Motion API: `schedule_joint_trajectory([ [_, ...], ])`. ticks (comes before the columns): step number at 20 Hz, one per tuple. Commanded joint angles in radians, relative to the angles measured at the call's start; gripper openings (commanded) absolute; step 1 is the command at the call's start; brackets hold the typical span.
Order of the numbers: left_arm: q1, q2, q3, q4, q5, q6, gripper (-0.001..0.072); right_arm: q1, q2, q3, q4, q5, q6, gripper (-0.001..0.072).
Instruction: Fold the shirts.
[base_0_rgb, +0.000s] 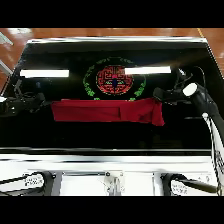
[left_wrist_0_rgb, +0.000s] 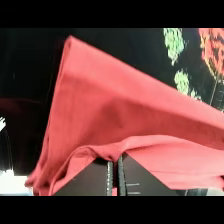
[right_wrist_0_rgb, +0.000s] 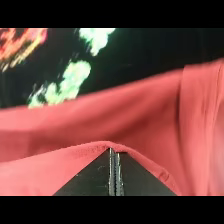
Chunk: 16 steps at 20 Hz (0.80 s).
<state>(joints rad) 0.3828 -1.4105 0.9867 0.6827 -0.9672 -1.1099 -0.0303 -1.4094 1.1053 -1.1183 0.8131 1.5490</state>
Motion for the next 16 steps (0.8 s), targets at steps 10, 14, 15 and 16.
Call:
schedule_joint_trajectory([
  [10, -0.033, -0.188, 0.114, 0.001, -0.079, -0.092, 0.0707, -0.080, -0.130, 0.090, -0.089, 0.090, -0.079, 0.0676],
  [14, 0.036, -0.188, 0.184, -0.003, -0.249, -0.134, 0.0579, -0.270, -0.124, 0.086, -0.080, 0.352, -0.085, 0.0703],
  [15, 0.036, -0.187, 0.191, -0.002, -0.279, -0.133, 0.0558, -0.304, -0.135, 0.083, -0.027, 0.386, -0.101, 0.0702],
  [16, 0.030, -0.181, 0.191, -0.003, -0.301, -0.133, 0.0558, -0.320, -0.150, 0.083, 0.010, 0.396, -0.109, 0.0702],
])
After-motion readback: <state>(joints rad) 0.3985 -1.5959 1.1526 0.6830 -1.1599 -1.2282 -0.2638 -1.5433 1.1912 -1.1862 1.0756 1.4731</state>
